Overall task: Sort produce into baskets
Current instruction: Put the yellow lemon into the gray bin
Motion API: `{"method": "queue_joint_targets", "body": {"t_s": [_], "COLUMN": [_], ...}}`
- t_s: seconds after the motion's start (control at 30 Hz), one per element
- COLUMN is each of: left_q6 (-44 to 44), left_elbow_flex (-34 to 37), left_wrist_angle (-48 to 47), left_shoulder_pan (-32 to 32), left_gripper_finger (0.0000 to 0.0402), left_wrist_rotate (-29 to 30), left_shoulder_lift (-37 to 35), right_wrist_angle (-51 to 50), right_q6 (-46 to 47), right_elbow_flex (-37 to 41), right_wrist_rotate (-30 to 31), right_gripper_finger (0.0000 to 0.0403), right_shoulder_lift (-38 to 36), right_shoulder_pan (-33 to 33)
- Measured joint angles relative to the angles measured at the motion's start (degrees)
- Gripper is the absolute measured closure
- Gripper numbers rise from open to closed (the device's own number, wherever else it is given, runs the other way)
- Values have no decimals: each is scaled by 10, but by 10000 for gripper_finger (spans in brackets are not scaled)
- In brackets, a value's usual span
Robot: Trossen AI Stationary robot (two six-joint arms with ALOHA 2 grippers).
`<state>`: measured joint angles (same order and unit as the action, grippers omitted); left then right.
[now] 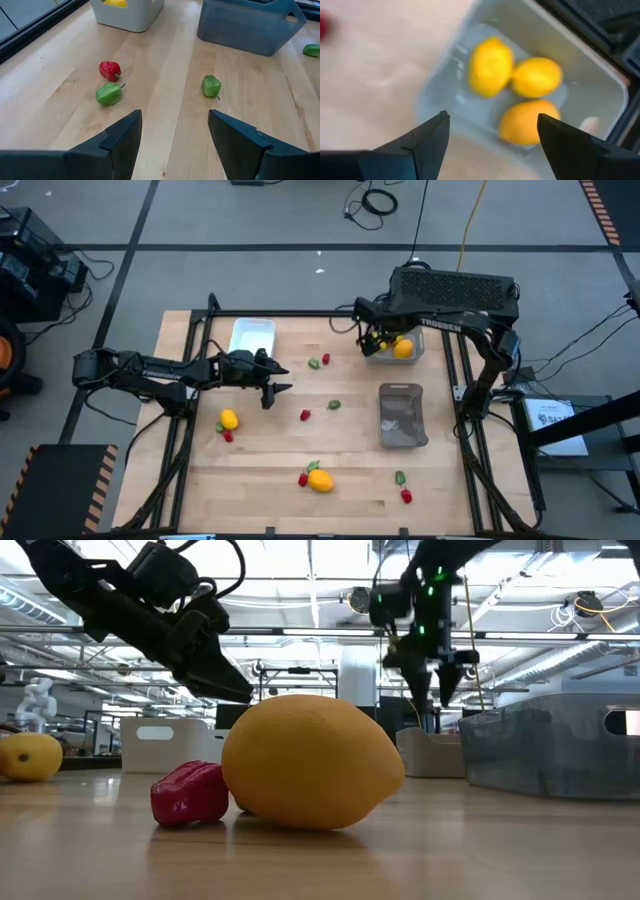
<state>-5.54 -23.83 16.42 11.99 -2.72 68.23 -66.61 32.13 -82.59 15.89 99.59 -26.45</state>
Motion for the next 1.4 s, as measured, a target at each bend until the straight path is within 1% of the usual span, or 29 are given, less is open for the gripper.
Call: {"method": "queue_joint_targets", "body": {"t_s": [0.07, 0.17, 0.3, 0.37, 0.5, 0.63, 0.73, 0.87, 1.07, 1.4], "left_q6": [0, 0, 0, 0, 2, 2, 0, -16, -30, -29], "left_elbow_flex": [0, 0, 0, 0, 0, 0, 0, 0, 0, 0], "left_wrist_angle": [-1, -3, -3, -3, -3, -2, 10, 30, 46, 63], "left_shoulder_pan": [0, 0, 0, 0, 0, 0, 0, -2, -12, -18], "left_gripper_finger": [166, 166, 166, 166, 166, 166, 166, 166, 166, 166], "left_wrist_rotate": [0, 0, 0, 0, 0, 0, 0, 0, 0, 0], "left_shoulder_lift": [0, 0, 0, 0, 0, 0, 0, 0, 0, 0], "right_wrist_angle": [5, 32, 119, 183, 291, 381, 417, 428, 431, 446], "right_q6": [12, 33, 66, 66, 49, 63, 67, 102, 140, 124], "right_elbow_flex": [0, 0, 0, -1, 0, 0, 0, 0, 0, 0], "right_wrist_rotate": [1, 4, 11, 27, 85, 113, 114, 113, 112, 111], "right_gripper_finger": [115, 115, 115, 115, 115, 115, 115, 115, 115, 115], "right_shoulder_lift": [-16, -35, -34, -21, 22, 58, 87, 111, 127, 127], "right_shoulder_pan": [44, 126, 253, 313, 420, 488, 519, 542, 550, 554]}}
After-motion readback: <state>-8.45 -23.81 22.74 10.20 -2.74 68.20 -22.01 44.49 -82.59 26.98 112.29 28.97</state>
